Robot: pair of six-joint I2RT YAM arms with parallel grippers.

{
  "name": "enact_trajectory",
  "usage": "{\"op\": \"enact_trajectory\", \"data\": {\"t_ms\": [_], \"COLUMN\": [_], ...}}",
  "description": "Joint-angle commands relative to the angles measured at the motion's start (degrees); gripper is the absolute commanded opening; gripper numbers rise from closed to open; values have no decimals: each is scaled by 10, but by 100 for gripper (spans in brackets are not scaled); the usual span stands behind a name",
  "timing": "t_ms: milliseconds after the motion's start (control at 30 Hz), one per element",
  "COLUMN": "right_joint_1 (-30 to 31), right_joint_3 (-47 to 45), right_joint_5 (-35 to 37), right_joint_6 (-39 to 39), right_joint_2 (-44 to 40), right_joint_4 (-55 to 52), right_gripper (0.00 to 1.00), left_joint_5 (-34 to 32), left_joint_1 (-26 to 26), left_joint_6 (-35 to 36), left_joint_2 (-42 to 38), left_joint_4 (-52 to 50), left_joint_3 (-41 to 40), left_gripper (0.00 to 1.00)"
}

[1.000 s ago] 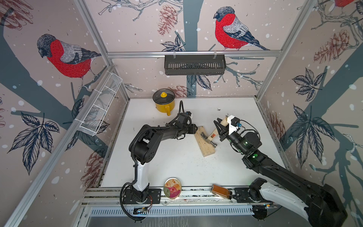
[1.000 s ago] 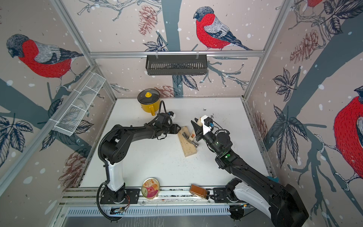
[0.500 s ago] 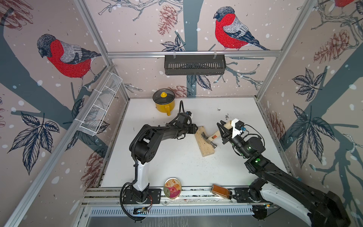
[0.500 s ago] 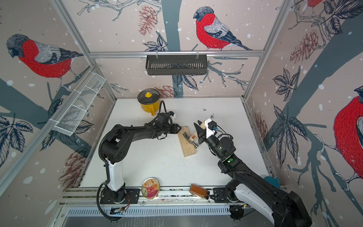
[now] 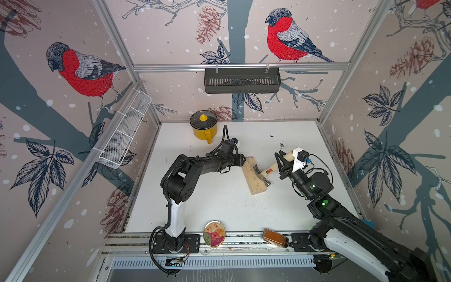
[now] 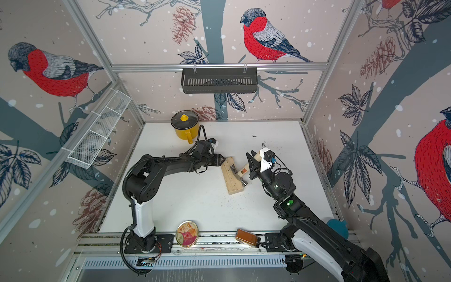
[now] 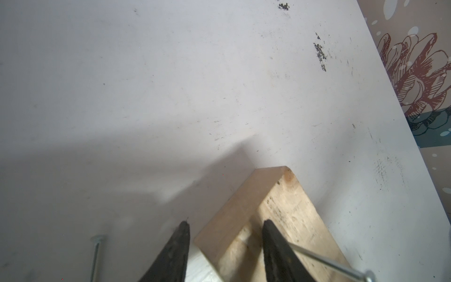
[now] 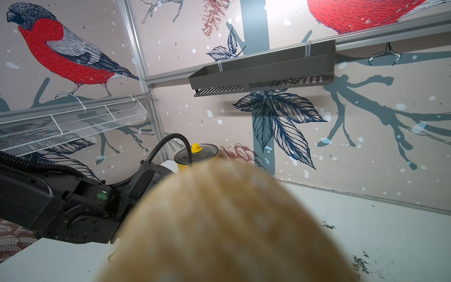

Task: Use a claw hammer to pull out a nail
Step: Remove the nail from the mounting plate.

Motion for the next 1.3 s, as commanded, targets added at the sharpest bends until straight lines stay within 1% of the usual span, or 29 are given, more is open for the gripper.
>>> {"op": "enact_trajectory", "data": {"t_ms": [0,367,633,1000,1133,1233,1267], "right_joint_1": [2,3,5,6,5,3,2], "right_joint_3": [12,50,97,207,234,246,253], "right_joint_5": [12,42,64,91,95,94,94], "right_joint_6": [11,14,23,40,51,57,59], "right_joint_2": [-1,-14,-5,47,65,73,78], "right_joint_4": [5,1,-18,-136,-168,-180,-188], "right_gripper": [0,0,0,0,0,0,0], "left_joint_5": [-25,-25,-33,-58,-67,-72,-73], "left_joint_1": [1,3,3,2,3,2,1], "left_joint_6": [6,7,11,20,20,19,19], "left_joint_2": [7,2,-8,-57,-88,-116,-125], "left_joint_4": [-100,-98,-99,-77,-51,-25,-15], "left_joint_3": [-7,-9,-13,-41,-64,-84,-97], "left_gripper": [48,48,48,52,52,55,58]}}
